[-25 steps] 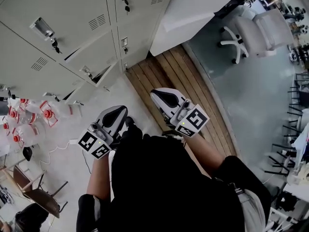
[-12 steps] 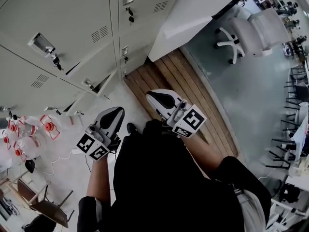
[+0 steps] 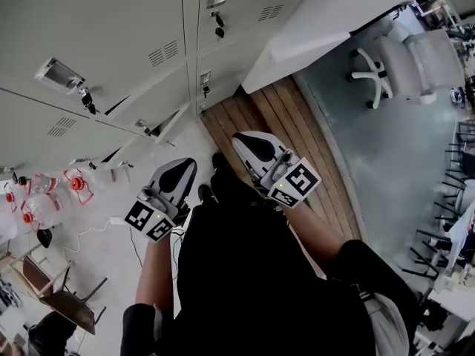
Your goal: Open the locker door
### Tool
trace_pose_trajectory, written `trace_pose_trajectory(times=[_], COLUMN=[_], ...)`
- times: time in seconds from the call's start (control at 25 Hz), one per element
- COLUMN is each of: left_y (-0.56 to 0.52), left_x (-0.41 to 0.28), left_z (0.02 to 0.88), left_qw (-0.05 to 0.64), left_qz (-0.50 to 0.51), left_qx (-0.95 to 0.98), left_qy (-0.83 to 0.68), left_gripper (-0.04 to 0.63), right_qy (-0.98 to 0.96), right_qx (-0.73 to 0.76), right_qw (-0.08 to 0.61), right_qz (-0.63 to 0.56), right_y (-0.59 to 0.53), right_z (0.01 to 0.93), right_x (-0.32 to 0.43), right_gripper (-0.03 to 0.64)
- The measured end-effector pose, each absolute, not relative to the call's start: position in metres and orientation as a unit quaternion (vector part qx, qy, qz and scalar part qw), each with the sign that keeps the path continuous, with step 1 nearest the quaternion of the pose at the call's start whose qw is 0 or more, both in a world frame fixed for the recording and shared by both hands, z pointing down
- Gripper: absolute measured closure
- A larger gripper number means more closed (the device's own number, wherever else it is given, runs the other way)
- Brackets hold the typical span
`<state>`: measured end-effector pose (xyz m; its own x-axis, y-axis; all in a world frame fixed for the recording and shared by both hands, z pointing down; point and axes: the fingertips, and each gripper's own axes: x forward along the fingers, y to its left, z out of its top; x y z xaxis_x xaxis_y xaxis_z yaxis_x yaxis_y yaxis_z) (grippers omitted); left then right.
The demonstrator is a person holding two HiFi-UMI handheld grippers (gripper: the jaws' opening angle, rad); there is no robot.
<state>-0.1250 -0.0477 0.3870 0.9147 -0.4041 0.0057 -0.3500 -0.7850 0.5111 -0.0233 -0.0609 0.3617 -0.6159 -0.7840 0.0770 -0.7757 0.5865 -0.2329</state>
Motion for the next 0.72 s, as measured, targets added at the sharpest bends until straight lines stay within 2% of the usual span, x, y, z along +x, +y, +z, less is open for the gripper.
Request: trace_pose_trajectory(times=[0.72], left_y=[-0.131], left_x=[-0.096], left_z=[0.375], left_qw=[0.219], left_qz=[-0.041], left_qx=[0.927], left_qy=[-0.303], left_gripper=[0.578], right_qy=[0.931], right_qx=[-0.336], right_qw=[0.0], right_qz=[-0.144], right_y=[-0.166], right_z=[0.392], right_x=[0.007], right_gripper=[0.601])
